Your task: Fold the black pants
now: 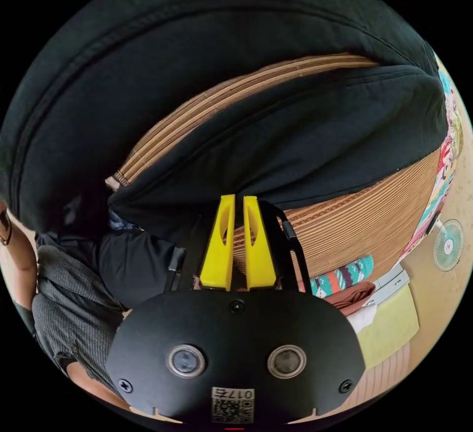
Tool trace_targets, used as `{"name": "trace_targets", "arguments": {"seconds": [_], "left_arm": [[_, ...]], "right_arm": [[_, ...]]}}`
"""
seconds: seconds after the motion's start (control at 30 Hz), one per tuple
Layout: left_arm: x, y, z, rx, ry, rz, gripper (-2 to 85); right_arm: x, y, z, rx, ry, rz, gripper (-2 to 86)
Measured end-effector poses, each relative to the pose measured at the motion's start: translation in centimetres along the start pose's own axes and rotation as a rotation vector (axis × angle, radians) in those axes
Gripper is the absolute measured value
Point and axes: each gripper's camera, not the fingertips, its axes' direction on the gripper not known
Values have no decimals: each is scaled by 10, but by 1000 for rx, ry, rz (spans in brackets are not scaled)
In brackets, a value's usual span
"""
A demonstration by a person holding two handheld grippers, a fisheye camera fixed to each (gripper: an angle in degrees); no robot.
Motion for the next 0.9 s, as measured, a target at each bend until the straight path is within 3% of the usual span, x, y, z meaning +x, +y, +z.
{"name": "trace_targets", "arguments": {"seconds": [0.03,0.1,0.17,0.27,0.43,0.6,0.77,0.9], "left_arm": [[-7,-5,-9,-17,30,-8,36],[-12,-7,-18,-47,-162,-25,35],[-15,3,-11,-105,-608,-20,28],[-25,25,5,-112,-947,-25,6],[-1,61,37,23,-985,206,32],[30,78,133,-155,-977,519,65],[20,91,240,-313,-1038,685,98],[-3,89,271,-273,-1162,632,131]], "right_arm": [[0,0,1,0,0,2,26],[-2,2,3,5,-2,6,26],[-2,4,4,13,-5,7,26],[-2,9,6,33,-24,10,25],[11,26,2,101,-120,28,21],[36,34,11,133,-296,82,7],[11,17,18,82,-204,66,-2],[-20,9,20,70,-81,37,2]]}}
